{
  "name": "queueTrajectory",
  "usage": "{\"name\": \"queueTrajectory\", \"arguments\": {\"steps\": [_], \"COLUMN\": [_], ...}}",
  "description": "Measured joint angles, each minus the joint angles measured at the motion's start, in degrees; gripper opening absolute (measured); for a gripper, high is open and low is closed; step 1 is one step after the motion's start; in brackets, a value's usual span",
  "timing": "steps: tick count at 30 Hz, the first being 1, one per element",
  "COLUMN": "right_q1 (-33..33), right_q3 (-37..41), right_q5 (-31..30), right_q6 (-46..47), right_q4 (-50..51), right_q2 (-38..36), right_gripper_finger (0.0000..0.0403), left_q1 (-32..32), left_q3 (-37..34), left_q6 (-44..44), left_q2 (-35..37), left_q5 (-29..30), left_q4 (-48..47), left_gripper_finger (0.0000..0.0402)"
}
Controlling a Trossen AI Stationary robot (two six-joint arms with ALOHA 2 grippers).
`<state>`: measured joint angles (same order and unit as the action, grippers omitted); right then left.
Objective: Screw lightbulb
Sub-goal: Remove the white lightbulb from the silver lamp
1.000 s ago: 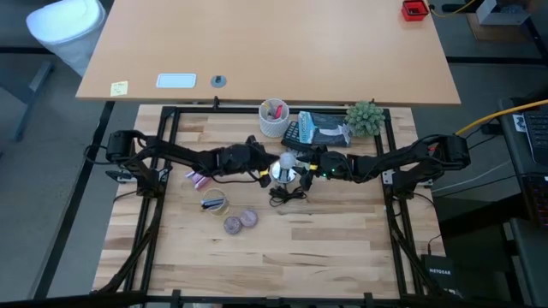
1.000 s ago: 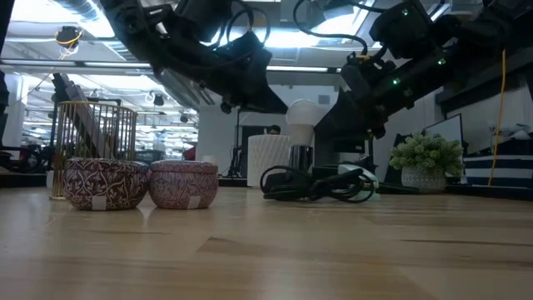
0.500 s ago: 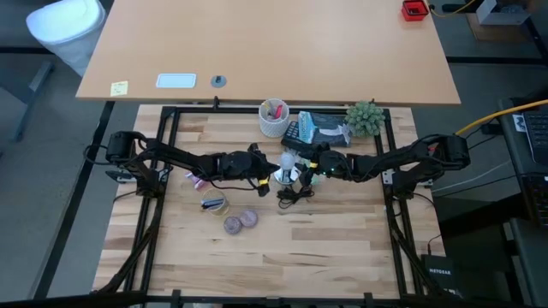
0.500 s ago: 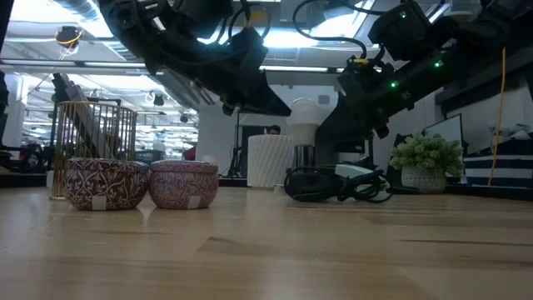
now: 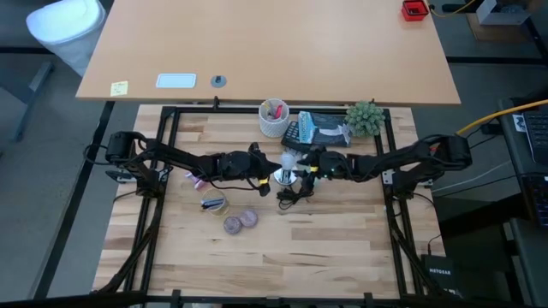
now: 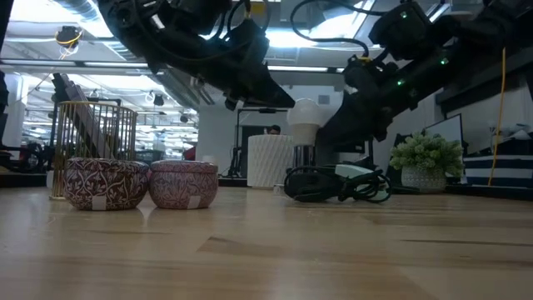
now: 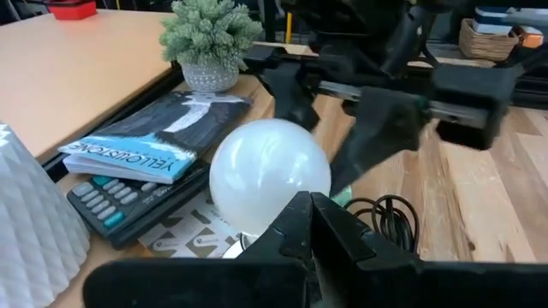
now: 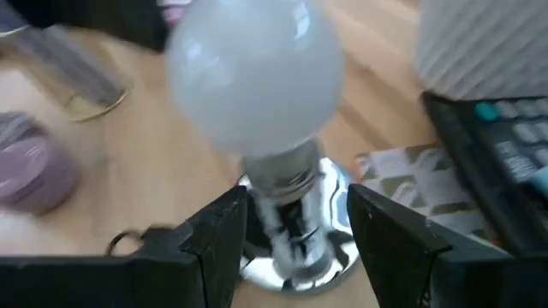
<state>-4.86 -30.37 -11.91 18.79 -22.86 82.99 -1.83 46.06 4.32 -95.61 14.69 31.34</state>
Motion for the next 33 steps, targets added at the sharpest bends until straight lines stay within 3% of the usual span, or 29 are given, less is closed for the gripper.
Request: {"name": "queueTrajectory", "arguments": {"steps": [6, 10, 13, 22, 33], "right_q1": [0.02, 0.76, 3.06, 8.41, 8.22], "right_q3": [0.0, 0.0, 0.0, 0.04, 0.09], "right_q5": [4.19, 5.26, 1.99, -16.14, -18.05], "right_q6": [-0.18, -2.01, -4.72, -7.94, -5.68], "right_q4": [4.48, 2.32, 0.04, -7.15, -17.52], "right_q2": [-2.57, -2.13, -0.24, 6.04, 12.55], "right_gripper_finger": [0.0206, 0.0206, 0.0206, 0.0206, 0.0206], "left_q1": [-0.04, -0.04, -0.32, -1.75, -1.7], "left_q3": [0.0, -0.02, -0.02, -0.02, -0.02], "left_q6": [-0.05, -1.49, -1.49, -0.11, 0.09], "left_q2": [0.0, 0.0, 0.0, 0.0, 0.0], "left_q5": [0.16, 3.73, 7.48, 7.84, 7.84], "left_q4": [0.57, 1.23, 1.1, 1.08, 1.06], "left_gripper_finger": [0.0, 0.0, 0.0, 0.0, 0.0]}}
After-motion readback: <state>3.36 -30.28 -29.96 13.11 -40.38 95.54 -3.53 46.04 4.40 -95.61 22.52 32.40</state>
